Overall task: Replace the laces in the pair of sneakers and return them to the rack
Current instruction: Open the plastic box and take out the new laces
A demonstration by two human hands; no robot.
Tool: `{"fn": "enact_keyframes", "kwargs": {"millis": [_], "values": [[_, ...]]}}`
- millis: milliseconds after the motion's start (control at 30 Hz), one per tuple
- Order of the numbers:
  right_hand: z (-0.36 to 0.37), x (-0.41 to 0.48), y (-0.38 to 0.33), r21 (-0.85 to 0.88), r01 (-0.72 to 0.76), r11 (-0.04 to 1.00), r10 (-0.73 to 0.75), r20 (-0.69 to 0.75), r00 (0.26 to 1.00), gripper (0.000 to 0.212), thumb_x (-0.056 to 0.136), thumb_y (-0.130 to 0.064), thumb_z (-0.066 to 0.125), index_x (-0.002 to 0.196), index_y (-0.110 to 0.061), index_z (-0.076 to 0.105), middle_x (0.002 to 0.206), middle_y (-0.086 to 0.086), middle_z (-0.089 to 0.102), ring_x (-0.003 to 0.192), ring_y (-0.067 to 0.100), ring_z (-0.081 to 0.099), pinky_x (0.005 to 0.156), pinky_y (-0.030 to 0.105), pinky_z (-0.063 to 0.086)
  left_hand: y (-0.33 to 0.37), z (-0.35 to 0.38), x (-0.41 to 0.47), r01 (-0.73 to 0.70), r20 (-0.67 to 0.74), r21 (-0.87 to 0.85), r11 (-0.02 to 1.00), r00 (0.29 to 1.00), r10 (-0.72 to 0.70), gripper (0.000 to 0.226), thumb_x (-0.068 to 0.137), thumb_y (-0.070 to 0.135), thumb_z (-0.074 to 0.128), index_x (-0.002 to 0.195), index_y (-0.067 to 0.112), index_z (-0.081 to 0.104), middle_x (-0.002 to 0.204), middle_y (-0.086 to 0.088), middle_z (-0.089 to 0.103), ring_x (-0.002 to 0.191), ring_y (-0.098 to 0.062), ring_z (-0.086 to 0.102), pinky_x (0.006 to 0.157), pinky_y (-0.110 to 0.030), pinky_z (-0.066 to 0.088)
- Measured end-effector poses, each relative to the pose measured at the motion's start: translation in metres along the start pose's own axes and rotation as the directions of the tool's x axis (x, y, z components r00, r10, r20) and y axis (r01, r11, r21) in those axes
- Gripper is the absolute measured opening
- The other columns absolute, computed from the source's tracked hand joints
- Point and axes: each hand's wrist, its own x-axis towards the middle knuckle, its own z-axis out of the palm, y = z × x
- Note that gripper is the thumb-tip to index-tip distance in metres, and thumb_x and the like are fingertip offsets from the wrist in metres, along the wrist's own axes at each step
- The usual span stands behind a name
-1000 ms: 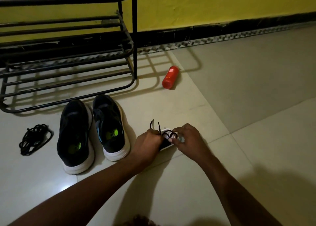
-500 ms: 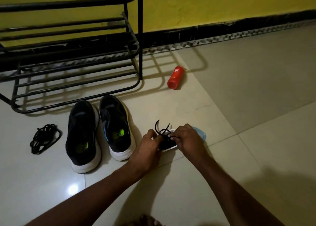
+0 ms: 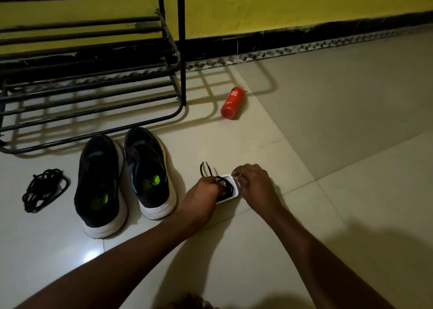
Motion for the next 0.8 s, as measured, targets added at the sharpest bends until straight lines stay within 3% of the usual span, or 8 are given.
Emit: {"fn": "enact_keyframes", "kwargs": {"millis": [100, 200, 300, 400, 467, 567, 700, 800], "values": [[-0.003, 0.024, -0.004, 0.048, -0.010, 0.999, 0.004, 0.126, 0.992, 0.053, 0.079, 0.001, 0.041, 0.119, -0.019, 0.071, 0.104, 0.008, 0.066, 0.099, 0.030, 0.054, 0.084, 0.031, 0.043, -0.001, -0.001, -0.004, -0.121, -0.022, 0.042, 0.992, 0.992, 0.122, 0.041, 0.089, 0.035, 0.036, 0.115, 0.030, 0.068, 0.119, 0.005, 0.070, 0.109, -0.019, 0.065, 0.093, -0.038, 0.051], [-0.005, 0.050, -0.019, -0.084, 0.087, 0.993, -0.047, 0.391, 0.919, 0.077, 0.083, 0.009, 0.050, 0.142, -0.041, 0.052, 0.120, 0.001, 0.051, 0.105, 0.017, 0.035, 0.090, 0.032, 0.044, 0.001, -0.005, -0.010, -0.091, 0.041, 0.176, 0.980, 0.996, 0.085, 0.049, 0.090, 0.012, 0.046, 0.136, 0.030, 0.053, 0.135, -0.002, 0.062, 0.120, -0.027, 0.059, 0.101, -0.042, 0.042], [-0.001, 0.072, -0.032, -0.197, 0.306, 0.931, -0.147, 0.566, 0.811, 0.058, 0.098, -0.016, 0.048, 0.142, -0.055, 0.043, 0.127, 0.000, 0.045, 0.110, 0.019, 0.032, 0.092, 0.037, 0.042, 0.001, -0.004, -0.014, -0.119, 0.071, 0.182, 0.976, 0.992, 0.107, 0.067, 0.085, 0.004, 0.052, 0.147, 0.028, 0.044, 0.146, -0.003, 0.053, 0.134, -0.025, 0.048, 0.108, -0.042, 0.033], [0.006, 0.084, -0.043, -0.240, 0.400, 0.884, -0.136, 0.689, 0.712, 0.034, 0.101, -0.037, 0.050, 0.133, -0.049, 0.057, 0.131, -0.002, 0.042, 0.122, 0.022, 0.031, 0.092, 0.037, 0.038, -0.006, -0.003, -0.016, -0.141, 0.083, 0.207, 0.968, 0.989, 0.126, 0.071, 0.086, 0.005, 0.052, 0.152, 0.026, 0.039, 0.151, -0.002, 0.050, 0.140, -0.025, 0.042, 0.109, -0.042, 0.032], [0.008, 0.086, -0.046, -0.254, 0.437, 0.863, -0.159, 0.685, 0.711, 0.027, 0.095, -0.030, 0.059, 0.119, -0.037, 0.068, 0.128, -0.002, 0.046, 0.121, 0.022, 0.033, 0.086, 0.035, 0.039, -0.008, -0.002, -0.016, -0.140, 0.109, 0.208, 0.968, 0.987, 0.119, 0.071, 0.086, 0.006, 0.053, 0.153, 0.025, 0.038, 0.153, -0.002, 0.047, 0.143, -0.025, 0.038, 0.110, -0.041, 0.031], [0.004, 0.087, -0.039, -0.274, 0.440, 0.855, -0.208, 0.596, 0.776, 0.023, 0.082, -0.012, 0.068, 0.101, -0.022, 0.075, 0.111, -0.001, 0.055, 0.111, 0.022, 0.042, 0.078, 0.038, 0.049, -0.009, 0.002, -0.015, -0.139, 0.140, 0.219, 0.966, 0.984, 0.110, 0.071, 0.086, 0.006, 0.053, 0.153, 0.023, 0.037, 0.156, -0.003, 0.044, 0.146, -0.025, 0.034, 0.113, -0.041, 0.029], [-0.007, 0.079, -0.028, -0.234, 0.328, 0.915, -0.166, 0.522, 0.837, 0.021, 0.083, -0.007, 0.067, 0.095, -0.020, 0.078, 0.096, 0.000, 0.059, 0.096, 0.023, 0.052, 0.077, 0.044, 0.052, -0.011, 0.003, -0.014, -0.140, 0.122, 0.200, 0.970, 0.986, 0.117, 0.069, 0.087, 0.006, 0.053, 0.152, 0.026, 0.040, 0.156, -0.001, 0.044, 0.145, -0.024, 0.035, 0.113, -0.040, 0.028], [-0.018, 0.061, -0.029, -0.168, 0.188, 0.968, -0.081, 0.498, 0.863, 0.023, 0.084, -0.010, 0.064, 0.098, -0.019, 0.079, 0.095, 0.004, 0.068, 0.091, 0.025, 0.063, 0.078, 0.040, 0.053, -0.011, 0.002, -0.015, -0.156, 0.054, 0.123, 0.980, 0.987, 0.150, 0.060, 0.084, 0.005, 0.056, 0.140, 0.027, 0.056, 0.140, -0.001, 0.059, 0.126, -0.029, 0.052, 0.102, -0.041, 0.038]]}}
